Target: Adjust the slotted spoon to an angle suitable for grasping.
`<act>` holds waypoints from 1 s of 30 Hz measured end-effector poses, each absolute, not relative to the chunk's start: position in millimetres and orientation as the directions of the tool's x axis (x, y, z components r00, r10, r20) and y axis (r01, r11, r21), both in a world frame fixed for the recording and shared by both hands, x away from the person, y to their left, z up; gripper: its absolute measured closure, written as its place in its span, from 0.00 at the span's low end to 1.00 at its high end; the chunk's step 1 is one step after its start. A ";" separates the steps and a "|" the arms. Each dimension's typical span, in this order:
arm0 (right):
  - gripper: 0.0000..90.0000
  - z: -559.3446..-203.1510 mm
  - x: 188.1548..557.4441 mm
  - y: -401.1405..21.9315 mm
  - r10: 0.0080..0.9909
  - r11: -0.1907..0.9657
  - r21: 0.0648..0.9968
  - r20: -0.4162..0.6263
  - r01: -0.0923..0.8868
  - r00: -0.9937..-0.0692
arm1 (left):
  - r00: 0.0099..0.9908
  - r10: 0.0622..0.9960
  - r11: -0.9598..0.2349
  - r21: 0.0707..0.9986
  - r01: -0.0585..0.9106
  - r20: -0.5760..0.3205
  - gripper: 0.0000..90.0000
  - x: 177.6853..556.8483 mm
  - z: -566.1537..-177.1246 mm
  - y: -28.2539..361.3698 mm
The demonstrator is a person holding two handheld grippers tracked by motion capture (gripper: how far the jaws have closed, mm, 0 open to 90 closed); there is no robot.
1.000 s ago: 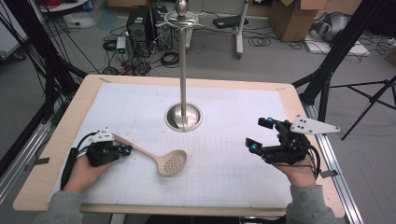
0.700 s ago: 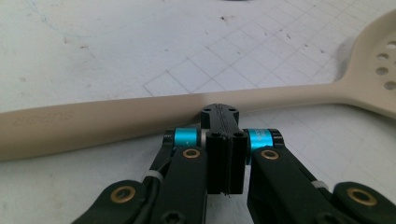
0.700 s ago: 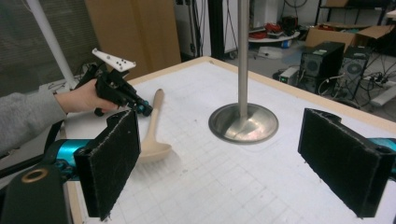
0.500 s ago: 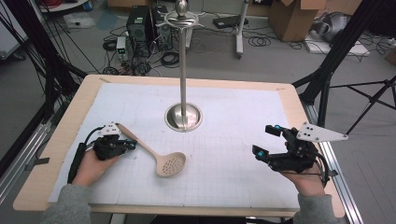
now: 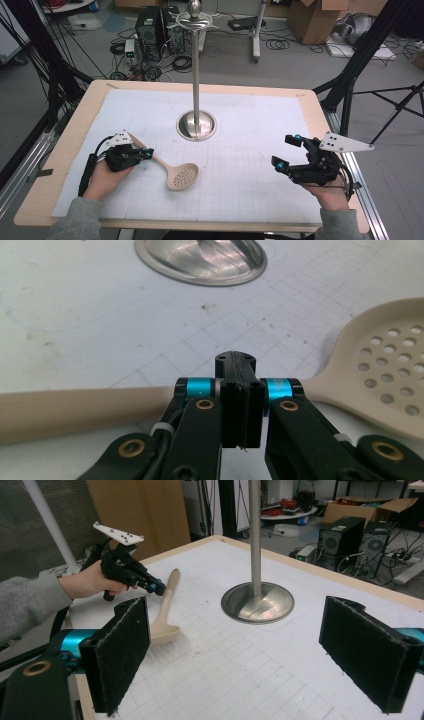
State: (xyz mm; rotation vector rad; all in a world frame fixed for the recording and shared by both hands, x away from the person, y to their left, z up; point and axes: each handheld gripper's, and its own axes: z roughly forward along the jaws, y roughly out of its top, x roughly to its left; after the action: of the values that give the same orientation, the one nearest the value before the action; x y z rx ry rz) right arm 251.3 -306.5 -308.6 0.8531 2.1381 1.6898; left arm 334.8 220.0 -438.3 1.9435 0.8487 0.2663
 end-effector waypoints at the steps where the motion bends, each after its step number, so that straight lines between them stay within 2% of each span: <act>1: 0.13 -308.7 250.8 -306.5 0.605 0.143 0.953 0.130 0.267 -0.786 | 0.737 0.657 -0.302 0.839 0.452 -0.160 0.99 336.2 -438.9 212.9; 13: 0.13 -309.7 249.4 -308.4 0.606 0.142 0.951 0.135 0.274 -0.784 | 0.784 0.607 -0.396 0.805 0.442 -0.131 0.99 334.8 -446.1 169.3; 30: 0.13 -311.4 252.7 -305.4 0.606 0.149 0.947 0.139 0.284 -0.783 | 0.802 0.575 -0.432 0.773 0.464 -0.160 0.99 328.6 -447.8 167.1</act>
State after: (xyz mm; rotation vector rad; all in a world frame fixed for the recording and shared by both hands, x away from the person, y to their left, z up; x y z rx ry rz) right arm 252.7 -305.4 -311.4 0.8629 2.1540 1.6772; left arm 328.6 167.1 -447.8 2.1006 0.7670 0.1590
